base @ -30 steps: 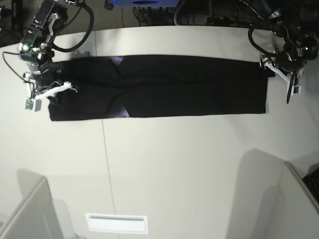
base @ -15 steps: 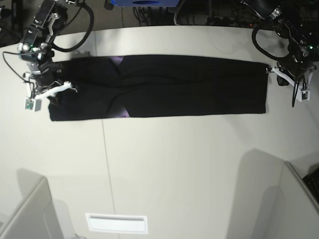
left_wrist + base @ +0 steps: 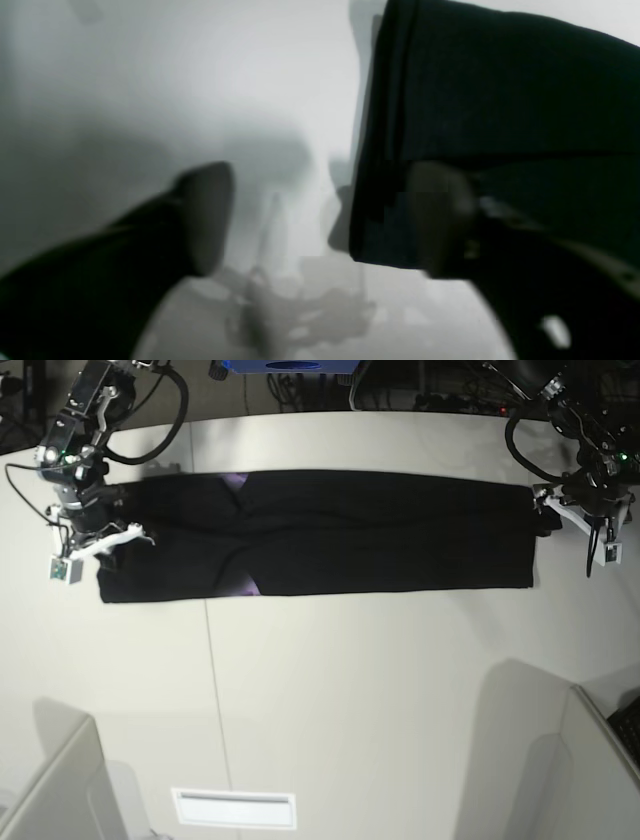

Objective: Fold the T-shirt properly
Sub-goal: 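Grasp the folded strip's ends with both grippers, then grasp the strip's ends with both grippers and pull them taut, then carry the strip end in the left gripper toward the right gripper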

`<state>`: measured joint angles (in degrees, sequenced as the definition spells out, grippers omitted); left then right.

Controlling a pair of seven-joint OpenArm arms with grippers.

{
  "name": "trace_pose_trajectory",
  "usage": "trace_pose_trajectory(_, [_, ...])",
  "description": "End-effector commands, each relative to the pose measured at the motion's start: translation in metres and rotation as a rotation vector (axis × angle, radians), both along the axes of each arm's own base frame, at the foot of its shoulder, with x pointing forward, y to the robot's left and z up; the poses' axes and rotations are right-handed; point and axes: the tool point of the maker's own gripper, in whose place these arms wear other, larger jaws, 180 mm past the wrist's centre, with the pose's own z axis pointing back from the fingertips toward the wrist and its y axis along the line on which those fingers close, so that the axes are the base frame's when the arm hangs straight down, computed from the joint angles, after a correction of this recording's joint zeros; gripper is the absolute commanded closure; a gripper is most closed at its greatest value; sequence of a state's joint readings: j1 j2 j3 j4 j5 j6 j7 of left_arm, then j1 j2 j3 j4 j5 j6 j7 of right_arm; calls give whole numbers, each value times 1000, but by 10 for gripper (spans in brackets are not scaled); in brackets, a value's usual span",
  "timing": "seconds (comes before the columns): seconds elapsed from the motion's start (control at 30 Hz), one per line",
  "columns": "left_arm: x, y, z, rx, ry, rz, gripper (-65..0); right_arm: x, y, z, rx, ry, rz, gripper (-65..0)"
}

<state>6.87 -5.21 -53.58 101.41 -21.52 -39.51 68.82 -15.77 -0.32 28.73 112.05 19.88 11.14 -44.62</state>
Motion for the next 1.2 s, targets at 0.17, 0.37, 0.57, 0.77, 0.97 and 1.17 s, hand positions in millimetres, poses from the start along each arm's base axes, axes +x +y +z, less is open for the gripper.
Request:
trace_pose_trajectory(0.17, [15, -9, -8, -41, -10, -35, -535, 7, -1, 12, -13, -47, 5, 0])
trace_pose_trajectory(0.37, [30, -28, -37, -148, 1, -55, -522, 4, -1, 10, -12, -39, 5, 0])
trace_pose_trajectory(0.57, [33, -35, -45, -179, 13, -39, -360, -2, -2, 6, -11, -25, 2, 0])
trace_pose_trajectory(0.77, [32, -28, -44, -174, 14, -12, 0, -3, -2, 6, -14, -24, 3, 0])
trace_pose_trajectory(0.97, [38, -3, -22, -92, -17, -10, 0, -3, -2, 6, -14, -24, 3, 0])
trace_pose_trajectory(1.17, [45, -13, 36, 124, -94, -99, 0, -2, -5, 7, -17, -29, -6, 0])
